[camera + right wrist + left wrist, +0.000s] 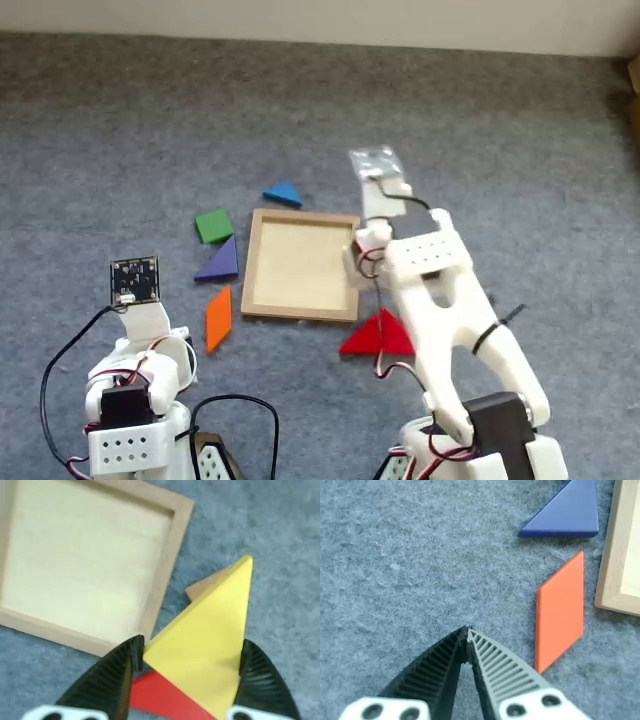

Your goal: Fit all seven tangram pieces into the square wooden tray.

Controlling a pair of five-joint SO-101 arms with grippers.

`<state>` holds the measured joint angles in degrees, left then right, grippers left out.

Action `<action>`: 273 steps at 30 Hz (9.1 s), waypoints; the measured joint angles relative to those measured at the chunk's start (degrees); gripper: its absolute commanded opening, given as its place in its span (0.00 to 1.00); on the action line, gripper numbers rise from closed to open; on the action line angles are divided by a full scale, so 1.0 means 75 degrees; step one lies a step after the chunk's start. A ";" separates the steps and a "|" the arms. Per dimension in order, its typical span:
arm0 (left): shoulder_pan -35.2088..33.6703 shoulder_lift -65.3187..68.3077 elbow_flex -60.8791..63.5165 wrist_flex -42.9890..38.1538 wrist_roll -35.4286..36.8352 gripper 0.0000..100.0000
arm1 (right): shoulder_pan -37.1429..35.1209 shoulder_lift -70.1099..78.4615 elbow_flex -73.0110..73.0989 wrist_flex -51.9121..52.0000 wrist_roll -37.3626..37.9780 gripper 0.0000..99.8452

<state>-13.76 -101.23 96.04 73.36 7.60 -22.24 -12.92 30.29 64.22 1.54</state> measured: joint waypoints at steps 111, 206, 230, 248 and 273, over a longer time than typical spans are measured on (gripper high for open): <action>0.0000 0.0000 0.0000 0.0000 0.0000 0.01 | -0.1032 0.2262 -0.2532 0.0340 0.0094 0.02; 0.0000 0.0000 0.0000 0.0000 0.0000 0.01 | -0.0059 -0.2473 0.1735 0.1196 0.7807 0.16; 0.0000 0.0000 0.0000 0.0000 0.0000 0.01 | -0.1020 -0.2731 0.4665 -0.1782 0.5193 0.11; 0.0000 0.0000 0.0000 0.0000 0.0000 0.01 | -0.1653 -0.2637 0.4677 -0.3352 0.4032 0.10; 0.0000 0.0000 0.0000 0.0000 0.0000 0.01 | -0.1629 -0.0070 0.2379 -0.3411 0.2485 0.10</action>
<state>-13.76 -101.23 96.04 73.36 7.60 -34.46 -13.45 48.13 38.64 20.18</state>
